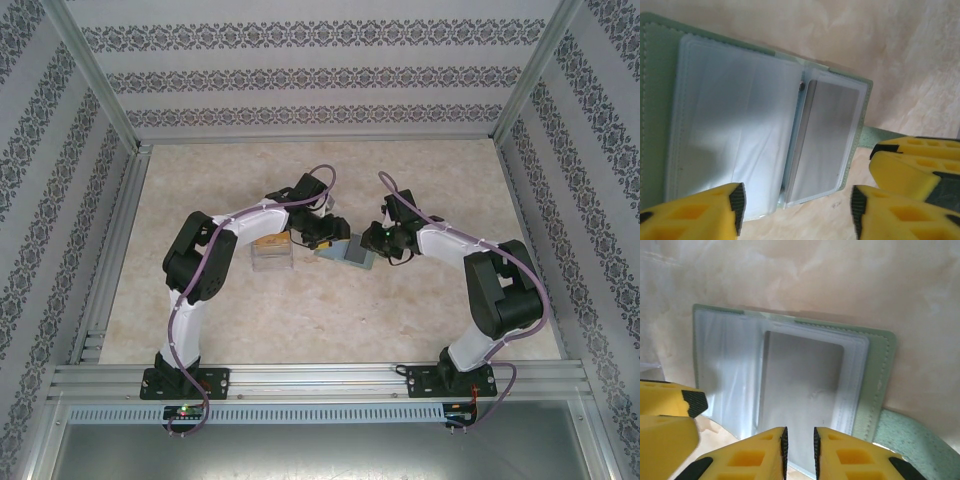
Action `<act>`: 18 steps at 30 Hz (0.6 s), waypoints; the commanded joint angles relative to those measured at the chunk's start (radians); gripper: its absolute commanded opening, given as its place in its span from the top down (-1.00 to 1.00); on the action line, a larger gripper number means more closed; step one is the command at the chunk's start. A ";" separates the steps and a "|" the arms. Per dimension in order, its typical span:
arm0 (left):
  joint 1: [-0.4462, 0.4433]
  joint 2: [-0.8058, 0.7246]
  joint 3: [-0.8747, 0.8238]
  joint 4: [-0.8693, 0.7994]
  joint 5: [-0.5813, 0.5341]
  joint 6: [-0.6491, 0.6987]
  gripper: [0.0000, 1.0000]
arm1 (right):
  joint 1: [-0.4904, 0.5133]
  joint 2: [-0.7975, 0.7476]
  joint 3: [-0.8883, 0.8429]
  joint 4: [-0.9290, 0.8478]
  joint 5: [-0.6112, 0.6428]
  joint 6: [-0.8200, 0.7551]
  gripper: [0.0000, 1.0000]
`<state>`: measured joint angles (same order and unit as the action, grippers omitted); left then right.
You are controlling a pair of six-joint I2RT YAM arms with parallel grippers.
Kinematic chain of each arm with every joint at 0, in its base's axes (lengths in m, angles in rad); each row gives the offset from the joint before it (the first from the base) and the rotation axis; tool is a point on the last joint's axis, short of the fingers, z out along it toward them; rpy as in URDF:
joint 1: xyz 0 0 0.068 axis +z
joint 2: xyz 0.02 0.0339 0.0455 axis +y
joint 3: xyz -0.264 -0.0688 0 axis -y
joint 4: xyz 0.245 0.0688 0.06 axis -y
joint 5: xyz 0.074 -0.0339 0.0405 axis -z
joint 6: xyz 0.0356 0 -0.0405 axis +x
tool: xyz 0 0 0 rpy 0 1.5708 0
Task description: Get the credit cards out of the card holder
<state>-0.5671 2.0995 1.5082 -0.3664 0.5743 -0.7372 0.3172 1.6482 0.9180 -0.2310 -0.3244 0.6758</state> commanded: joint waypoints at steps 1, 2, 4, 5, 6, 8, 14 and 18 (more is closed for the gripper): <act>0.010 0.001 0.005 -0.028 -0.009 0.002 0.15 | 0.011 0.018 0.036 -0.002 -0.019 0.006 0.52; 0.010 0.003 0.008 -0.039 -0.017 0.006 0.28 | 0.011 0.016 0.033 -0.004 -0.017 0.008 0.51; 0.011 0.004 0.020 -0.063 -0.035 0.019 0.45 | 0.006 0.010 0.021 0.000 -0.013 0.014 0.41; 0.012 0.004 0.027 -0.071 -0.042 0.029 0.47 | 0.005 0.006 0.011 0.003 -0.011 0.018 0.36; 0.012 0.005 0.038 -0.084 -0.050 0.039 0.60 | 0.005 0.004 0.004 0.003 -0.009 0.022 0.33; 0.013 0.014 0.069 -0.116 -0.068 0.062 0.74 | 0.000 0.004 -0.008 0.004 -0.007 0.027 0.29; 0.022 0.049 0.156 -0.208 -0.140 0.109 0.85 | -0.001 0.007 -0.037 0.006 0.012 0.046 0.23; 0.029 0.079 0.144 -0.234 -0.159 0.116 0.83 | 0.002 0.022 -0.036 0.003 0.010 0.045 0.20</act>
<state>-0.5514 2.1376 1.6505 -0.5175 0.4576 -0.6571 0.3180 1.6527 0.8906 -0.2276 -0.3294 0.7090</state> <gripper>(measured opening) 0.085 0.397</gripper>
